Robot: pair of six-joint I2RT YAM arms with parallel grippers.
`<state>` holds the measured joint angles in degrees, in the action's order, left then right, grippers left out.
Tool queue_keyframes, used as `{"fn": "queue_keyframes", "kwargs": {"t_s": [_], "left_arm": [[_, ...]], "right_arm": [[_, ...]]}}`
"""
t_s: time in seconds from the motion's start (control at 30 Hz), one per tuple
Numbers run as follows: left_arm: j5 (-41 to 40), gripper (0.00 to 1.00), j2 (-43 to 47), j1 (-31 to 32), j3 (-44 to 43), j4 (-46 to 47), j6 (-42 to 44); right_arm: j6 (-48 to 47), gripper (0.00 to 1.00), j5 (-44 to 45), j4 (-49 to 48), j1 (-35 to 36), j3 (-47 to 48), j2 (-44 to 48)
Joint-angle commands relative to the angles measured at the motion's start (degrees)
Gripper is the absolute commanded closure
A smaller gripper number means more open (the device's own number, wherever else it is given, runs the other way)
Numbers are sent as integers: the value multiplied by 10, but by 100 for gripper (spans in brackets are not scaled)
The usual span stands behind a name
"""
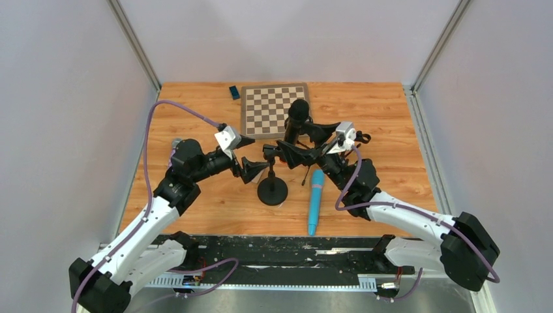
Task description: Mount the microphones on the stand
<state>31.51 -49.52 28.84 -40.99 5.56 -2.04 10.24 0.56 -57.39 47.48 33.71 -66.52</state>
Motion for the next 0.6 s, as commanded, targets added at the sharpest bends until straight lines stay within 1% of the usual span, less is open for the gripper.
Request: {"fn": "queue_keyframes", "kwargs": {"t_s": [0.0, 0.17, 0.3, 0.4, 0.47, 0.5, 0.53, 0.57], "left_arm": [[19, 0, 17, -1, 5, 25, -7], [33, 0, 19, -2, -10, 11, -17], [44, 3, 20, -3, -39, -8, -10], [54, 10, 10, -3, -71, -20, 2], [61, 18, -2, -2, -96, -34, 13], [64, 26, -7, -2, -113, -38, 18], [71, 29, -18, -2, -120, -46, 19], [78, 38, -30, -3, -135, -49, 31]], "right_arm": [[19, 0, 4, 31, 1, -6, 48], [32, 0, 14, 164, 1, 0, 104], [88, 1, 53, 249, -3, -20, 151], [114, 2, 51, 286, -7, -43, 183], [134, 3, 50, 308, -13, -56, 202], [141, 4, 50, 317, -16, -63, 211], [146, 4, 49, 326, -20, -70, 219], [154, 4, 46, 335, -25, -73, 224]]}}
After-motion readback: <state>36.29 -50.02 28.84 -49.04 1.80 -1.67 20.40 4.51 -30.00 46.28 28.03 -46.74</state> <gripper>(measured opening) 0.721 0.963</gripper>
